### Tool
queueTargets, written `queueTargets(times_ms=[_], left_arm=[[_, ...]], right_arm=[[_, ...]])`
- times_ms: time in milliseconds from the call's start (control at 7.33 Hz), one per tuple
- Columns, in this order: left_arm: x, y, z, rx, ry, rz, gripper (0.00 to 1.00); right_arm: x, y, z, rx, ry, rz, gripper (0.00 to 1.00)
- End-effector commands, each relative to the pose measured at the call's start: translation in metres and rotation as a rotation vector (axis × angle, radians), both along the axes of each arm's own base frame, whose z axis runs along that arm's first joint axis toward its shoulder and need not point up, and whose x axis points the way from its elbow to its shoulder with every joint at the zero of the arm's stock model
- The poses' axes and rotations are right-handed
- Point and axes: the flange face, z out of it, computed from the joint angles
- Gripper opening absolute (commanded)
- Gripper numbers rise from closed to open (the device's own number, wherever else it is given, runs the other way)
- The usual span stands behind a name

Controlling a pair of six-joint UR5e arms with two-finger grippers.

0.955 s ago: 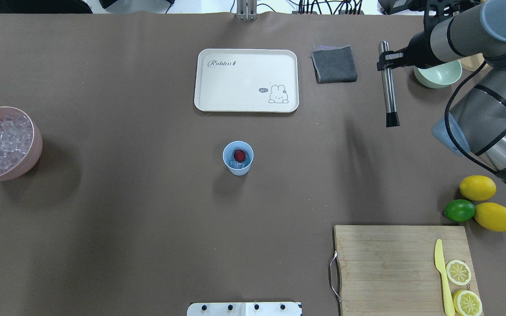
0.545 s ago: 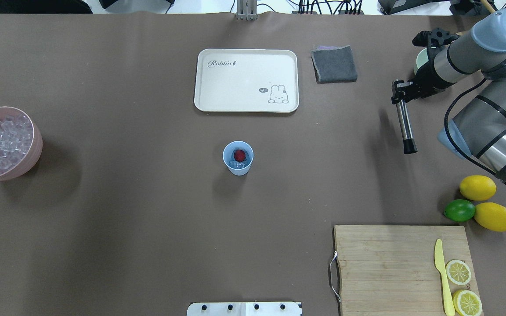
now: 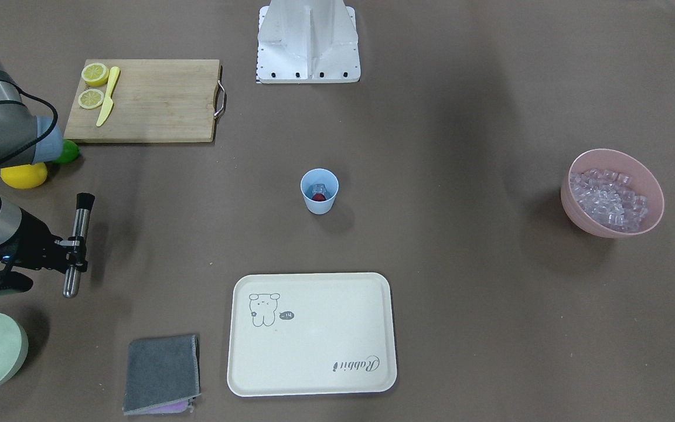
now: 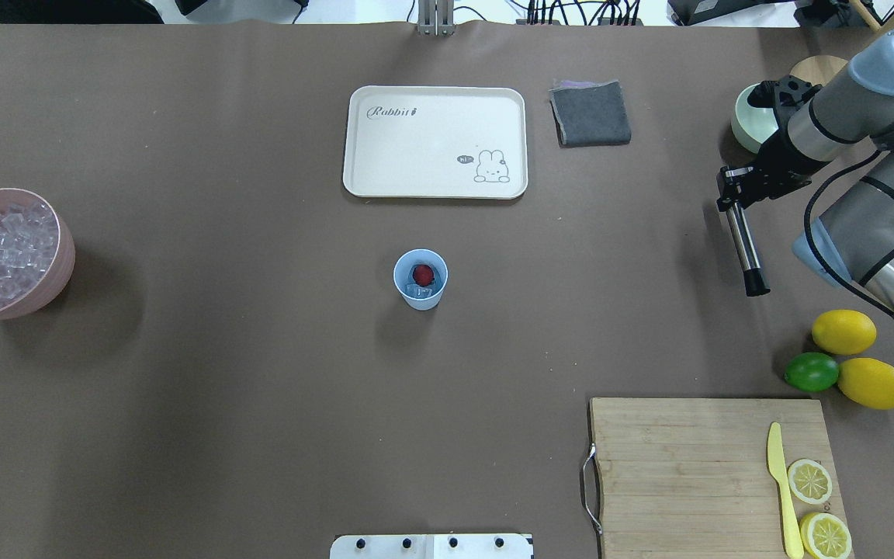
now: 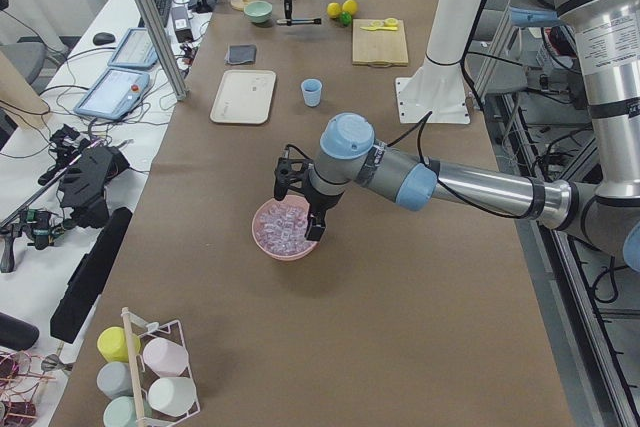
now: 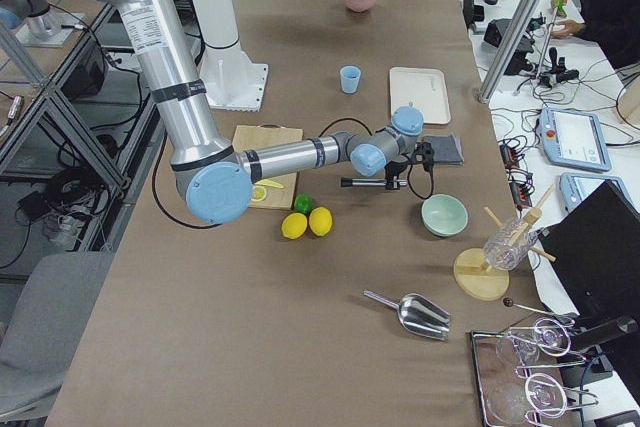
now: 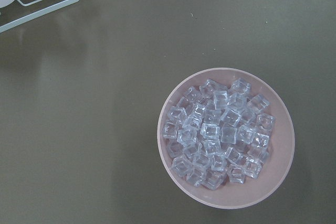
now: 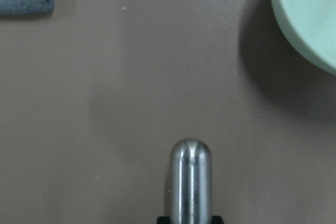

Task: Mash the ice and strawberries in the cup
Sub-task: 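Set the muddler upright beside the lemons and open the right gripper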

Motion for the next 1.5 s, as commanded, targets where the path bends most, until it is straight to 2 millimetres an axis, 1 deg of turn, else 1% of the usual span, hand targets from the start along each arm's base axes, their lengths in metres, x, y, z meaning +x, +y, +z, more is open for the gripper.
queueTargets(times_ms=[0, 136, 273, 409, 545, 682, 818, 955, 1091, 1227, 1364], left_arm=[[0.0, -0.001, -0.003, 0.005, 0.001, -0.001, 0.98], [0.0, -0.002, -0.003, 0.007, -0.001, -0.001, 0.98], [0.0, -0.002, -0.003, 0.008, -0.001, 0.0, 0.98], [0.0, -0.002, -0.003, 0.009, -0.006, -0.004, 0.98], [0.0, -0.002, -0.004, 0.009, -0.006, -0.004, 0.98], [0.0, -0.004, -0.001, 0.002, -0.006, -0.001, 0.98], [0.001, -0.006, 0.008, -0.008, -0.008, 0.01, 0.98], [0.0, -0.007, 0.024, 0.007, -0.022, 0.048, 0.98], [-0.016, -0.01, 0.051, -0.01, -0.046, 0.074, 0.98], [-0.034, -0.026, 0.056, -0.032, -0.072, 0.112, 0.98], [-0.062, -0.047, 0.069, -0.046, -0.097, 0.163, 0.98]], right_arm=[[0.005, 0.009, 0.019, -0.025, 0.016, -0.003, 0.0], [0.006, 0.008, 0.018, -0.018, 0.018, 0.003, 0.0], [0.007, 0.009, 0.03, -0.027, 0.04, 0.011, 0.24], [0.01, 0.011, 0.036, -0.033, 0.048, 0.019, 0.99], [0.016, 0.012, 0.037, -0.029, 0.048, 0.024, 1.0], [0.031, 0.005, 0.029, -0.016, 0.041, 0.048, 1.0], [0.061, -0.003, 0.01, 0.011, 0.013, 0.083, 1.0], [0.092, 0.001, 0.005, 0.034, -0.003, 0.101, 1.0], [0.128, 0.008, 0.005, 0.062, -0.023, 0.109, 1.0], [0.163, 0.01, 0.01, 0.072, -0.046, 0.121, 1.0], [0.195, 0.022, 0.027, 0.098, -0.038, 0.12, 1.0]])
